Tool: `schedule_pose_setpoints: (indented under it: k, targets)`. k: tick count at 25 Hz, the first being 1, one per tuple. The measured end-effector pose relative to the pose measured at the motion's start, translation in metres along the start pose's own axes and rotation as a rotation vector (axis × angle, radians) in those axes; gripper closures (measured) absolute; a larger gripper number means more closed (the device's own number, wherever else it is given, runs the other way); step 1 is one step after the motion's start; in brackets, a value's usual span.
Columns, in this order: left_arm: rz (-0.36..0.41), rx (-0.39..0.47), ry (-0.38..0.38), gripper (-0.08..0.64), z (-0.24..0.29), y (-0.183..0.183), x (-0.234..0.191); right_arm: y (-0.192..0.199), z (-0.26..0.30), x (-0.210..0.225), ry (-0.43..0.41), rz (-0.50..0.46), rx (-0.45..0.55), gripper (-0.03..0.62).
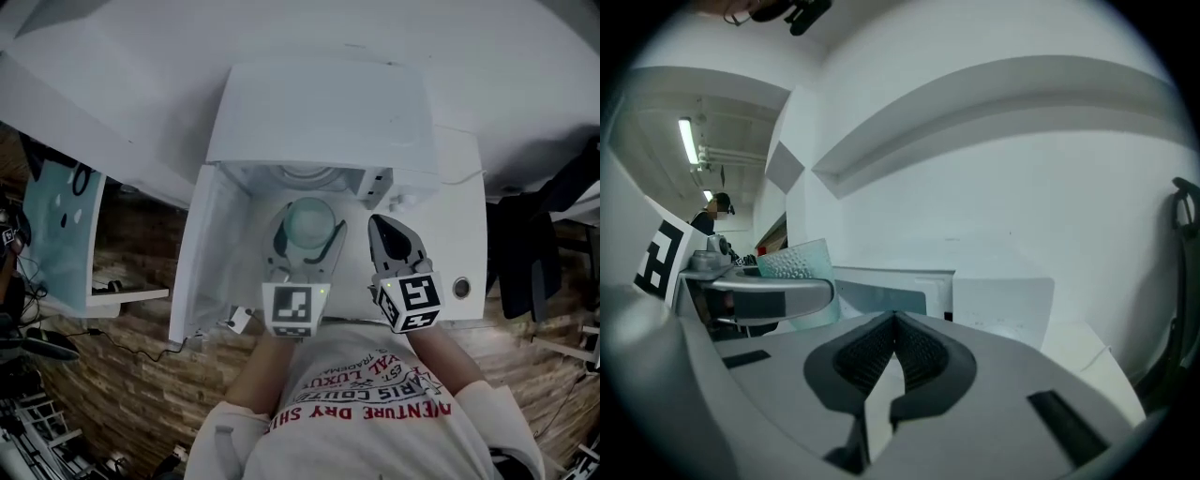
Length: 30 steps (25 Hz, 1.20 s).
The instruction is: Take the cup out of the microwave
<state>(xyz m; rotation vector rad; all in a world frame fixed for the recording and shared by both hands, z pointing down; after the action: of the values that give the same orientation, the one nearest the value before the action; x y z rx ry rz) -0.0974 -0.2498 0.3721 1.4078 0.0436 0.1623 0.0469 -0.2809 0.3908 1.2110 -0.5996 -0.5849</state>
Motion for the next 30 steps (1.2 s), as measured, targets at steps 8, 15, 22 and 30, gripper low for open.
schedule_pose_setpoints:
  k: [8, 15, 22, 30]
  targets:
    - [0.024, 0.010, 0.010, 0.186, -0.006, -0.030, 0.005, -0.043, -0.010, 0.006, 0.004, -0.033, 0.128, 0.580]
    - [0.047, 0.025, 0.028, 0.186, -0.002, -0.043, 0.008, -0.049, -0.008, 0.004, -0.010, -0.037, 0.138, 0.580]
    - [0.018, 0.009, 0.038, 0.186, 0.002, -0.041, 0.003, -0.047, -0.005, 0.002, -0.019, -0.044, 0.115, 0.580]
    - [-0.004, -0.020, 0.045, 0.186, 0.005, -0.032, 0.001, -0.043, -0.001, 0.002, -0.019, -0.047, 0.090, 0.581]
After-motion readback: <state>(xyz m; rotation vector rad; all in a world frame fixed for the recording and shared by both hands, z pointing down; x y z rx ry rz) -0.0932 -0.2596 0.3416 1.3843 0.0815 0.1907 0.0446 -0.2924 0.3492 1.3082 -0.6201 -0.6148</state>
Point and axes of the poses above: the fingertips, and each gripper's own axes: z forward along the fingers, x to its right, y out of its underside, the point moved 6 cm from there along -z, backward along the fingers, and after that the axes turned 5 degrees about -y, right-handed, at the moved point
